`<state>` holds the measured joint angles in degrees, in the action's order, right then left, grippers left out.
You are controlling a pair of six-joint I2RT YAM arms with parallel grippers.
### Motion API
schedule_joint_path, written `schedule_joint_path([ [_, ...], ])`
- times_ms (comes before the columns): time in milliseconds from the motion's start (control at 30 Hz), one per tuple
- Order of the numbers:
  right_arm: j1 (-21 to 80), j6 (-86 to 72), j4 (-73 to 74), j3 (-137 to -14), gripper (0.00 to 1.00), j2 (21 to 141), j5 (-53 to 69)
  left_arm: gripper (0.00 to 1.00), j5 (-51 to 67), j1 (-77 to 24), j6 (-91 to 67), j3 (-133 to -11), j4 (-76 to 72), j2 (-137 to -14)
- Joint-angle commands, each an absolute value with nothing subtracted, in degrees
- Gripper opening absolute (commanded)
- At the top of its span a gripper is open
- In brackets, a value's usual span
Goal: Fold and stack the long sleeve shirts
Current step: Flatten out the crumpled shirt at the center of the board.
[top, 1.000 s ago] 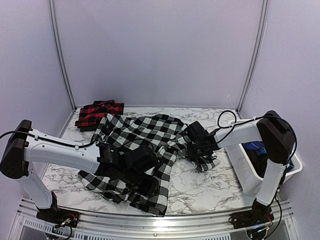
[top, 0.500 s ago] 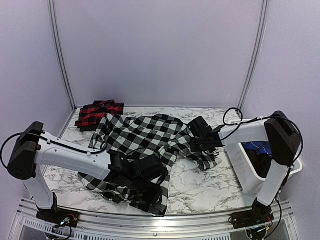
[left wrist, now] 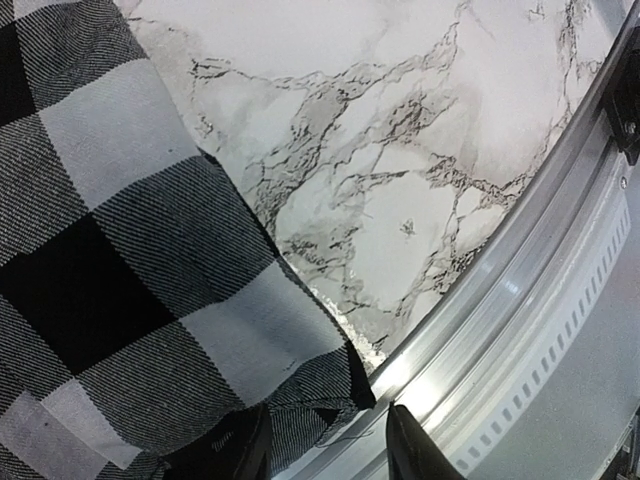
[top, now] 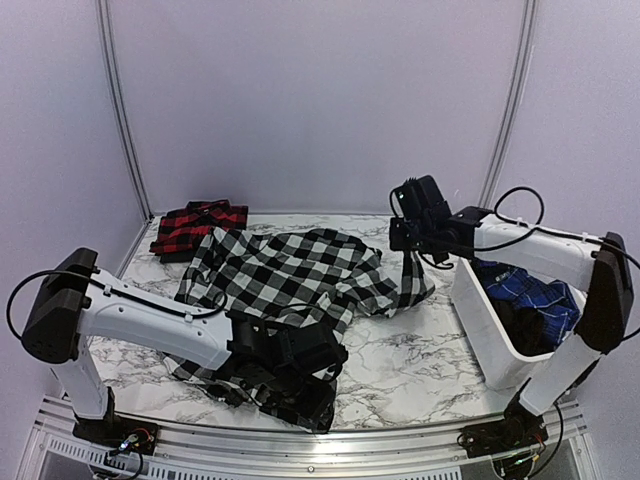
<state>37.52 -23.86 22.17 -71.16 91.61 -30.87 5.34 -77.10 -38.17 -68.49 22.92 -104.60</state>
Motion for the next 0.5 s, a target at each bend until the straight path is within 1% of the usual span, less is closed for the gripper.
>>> schedule_joint_path([
  [0, 36.86, -21.1, 26.07, -77.17, 0.0, 87.14, -33.84, 0.42, 2.17, -77.83, -39.46, -71.02, 23.63, -106.31],
  [167, 36.83, -19.32, 27.83, -80.73, 0.0, 83.16, -35.06, 0.43, 1.33, -78.81, -39.79, -73.05, 24.09, -109.41],
  [333, 36.72, -16.0, 29.82, -86.33, 0.0, 82.35, -37.86, 0.41, 1.31, -80.04, -40.04, -75.58, 24.9, -113.49],
  [400, 36.57, -14.68, 30.27, -88.01, 0.0, 82.31, -39.08, 0.36, 0.4, -80.31, -40.11, -76.98, 26.37, -115.02],
  [467, 36.01, -13.32, 30.29, -89.36, 0.0, 82.22, -39.82, 0.26, -1.17, -80.42, -40.25, -78.13, 27.49, -116.11],
])
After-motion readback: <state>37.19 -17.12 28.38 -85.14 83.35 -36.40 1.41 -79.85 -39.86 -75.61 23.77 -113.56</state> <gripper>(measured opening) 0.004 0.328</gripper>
